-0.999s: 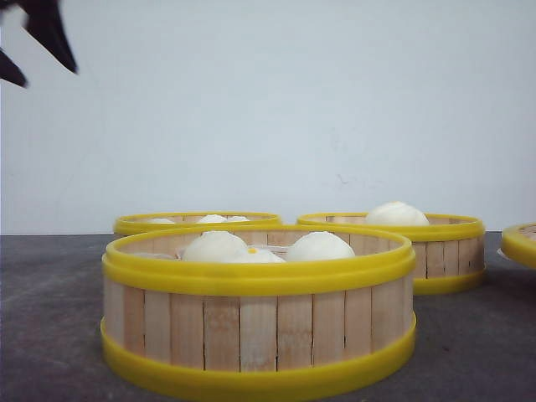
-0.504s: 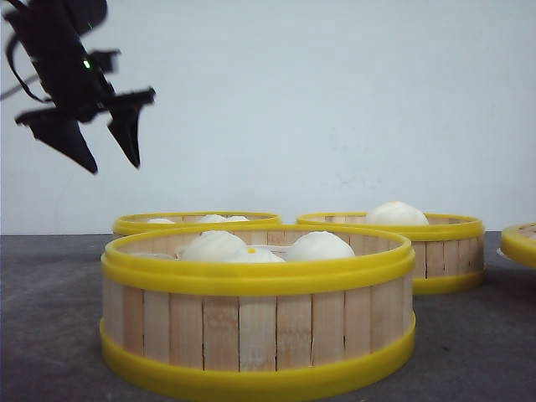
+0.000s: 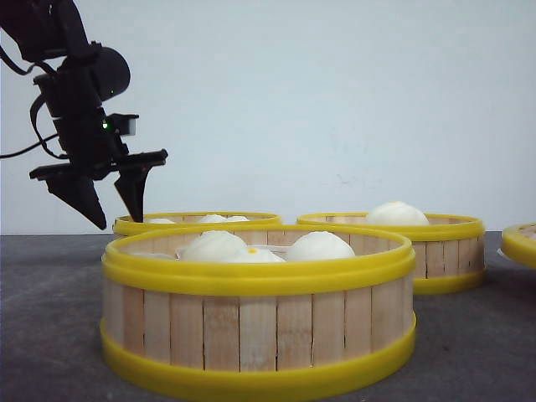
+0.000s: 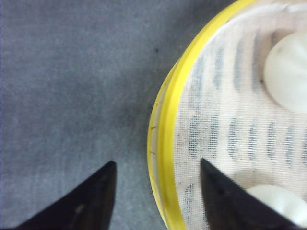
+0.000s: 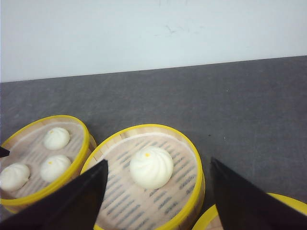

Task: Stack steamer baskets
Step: 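Lower the left gripper onto the rim of the farther bun-filled steamer, then grip the rim with the left gripper and lift the steamer up, then lower the held steamer onto the nearest bun-filled steamer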

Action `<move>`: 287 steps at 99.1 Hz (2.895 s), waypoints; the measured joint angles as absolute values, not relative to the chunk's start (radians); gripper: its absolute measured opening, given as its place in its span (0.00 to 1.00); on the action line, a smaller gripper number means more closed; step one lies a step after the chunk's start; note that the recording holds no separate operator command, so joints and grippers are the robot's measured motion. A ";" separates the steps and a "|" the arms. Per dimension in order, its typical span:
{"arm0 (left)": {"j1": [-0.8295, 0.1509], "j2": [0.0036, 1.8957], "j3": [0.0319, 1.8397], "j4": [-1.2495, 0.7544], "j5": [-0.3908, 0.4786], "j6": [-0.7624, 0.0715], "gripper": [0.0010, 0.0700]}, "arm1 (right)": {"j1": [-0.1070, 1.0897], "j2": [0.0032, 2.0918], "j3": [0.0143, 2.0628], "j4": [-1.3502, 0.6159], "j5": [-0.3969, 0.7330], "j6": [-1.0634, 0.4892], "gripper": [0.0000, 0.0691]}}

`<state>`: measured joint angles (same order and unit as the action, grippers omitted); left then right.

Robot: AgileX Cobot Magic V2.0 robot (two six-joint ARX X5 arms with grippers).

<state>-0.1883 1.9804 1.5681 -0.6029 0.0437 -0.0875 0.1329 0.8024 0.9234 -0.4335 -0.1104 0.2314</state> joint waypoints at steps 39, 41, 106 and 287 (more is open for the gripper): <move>-0.189 2.010 1.570 -0.583 0.026 -0.077 0.16 | 0.133 0.815 0.923 -0.439 -0.109 0.231 0.61; -0.190 2.010 1.570 -0.583 0.026 -0.077 0.14 | 0.133 0.815 0.923 -0.439 -0.109 0.231 0.61; -0.139 1.978 1.620 -0.608 0.112 -0.107 0.03 | 0.133 0.816 0.923 -0.439 -0.088 0.205 0.61; -0.490 1.435 1.184 -0.673 0.127 -0.124 0.03 | 0.151 0.816 0.923 -0.437 -0.079 0.205 0.61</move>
